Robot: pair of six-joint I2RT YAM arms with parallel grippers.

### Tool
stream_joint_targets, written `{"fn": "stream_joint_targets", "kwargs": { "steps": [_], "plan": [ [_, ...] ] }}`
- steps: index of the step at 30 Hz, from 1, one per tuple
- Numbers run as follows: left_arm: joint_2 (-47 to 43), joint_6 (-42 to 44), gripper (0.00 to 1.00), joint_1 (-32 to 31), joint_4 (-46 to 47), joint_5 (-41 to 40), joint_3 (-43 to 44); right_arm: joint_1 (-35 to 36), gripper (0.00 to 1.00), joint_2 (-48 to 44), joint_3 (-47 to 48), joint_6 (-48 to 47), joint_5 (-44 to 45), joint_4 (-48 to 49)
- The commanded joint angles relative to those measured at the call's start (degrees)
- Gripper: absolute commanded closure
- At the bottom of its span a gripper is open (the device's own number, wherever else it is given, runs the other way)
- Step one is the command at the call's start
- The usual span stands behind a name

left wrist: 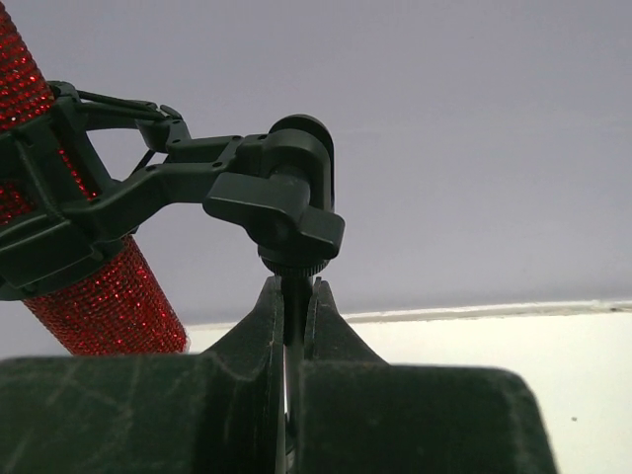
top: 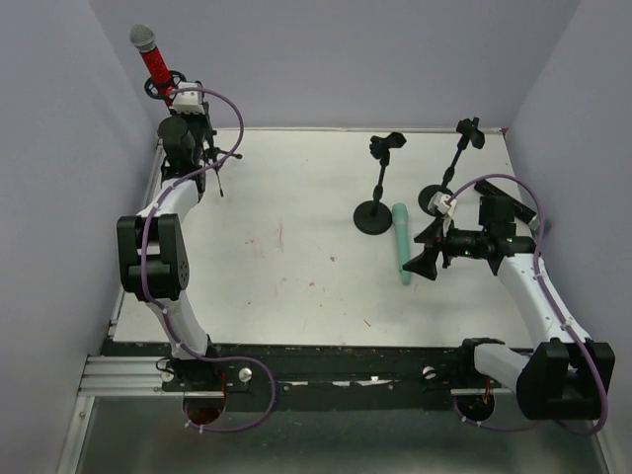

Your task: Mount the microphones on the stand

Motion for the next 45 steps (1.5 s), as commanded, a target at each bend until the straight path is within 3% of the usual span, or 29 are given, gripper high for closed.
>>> {"fn": "stream_joint_targets", "kwargs": {
  "steps": [1,21,24,38,45],
  "plan": [
    [2.4,1.5,1.0,1.9,6.8,-3.0,4.2,0.4,0.0,1.0,1.8,-1.5,-0.8,-1.9],
    [4.3,0.7,0.99,2.9,9.8,-1.3,0.1,0.4,0.0,2.0,1.7,-1.7,-0.6,-2.0],
    [3.2,0.7,0.87,3.1,11.3,-1.5,-2.7,0.4,0.0,1.8,1.6,-1.7,-0.5,-1.8],
    [-1.1,0.0,0.53,3.5,11.7,-1.5,-8.1,0.4,0.0,1.0,1.2,-1.4,-0.4,-1.4],
    [-6.5,-2.2,0.25,3.5,12.2,-2.7,-14.3,0.4,0.0,0.5,1.2,-1.4,-0.3,-1.3]
  ]
}}
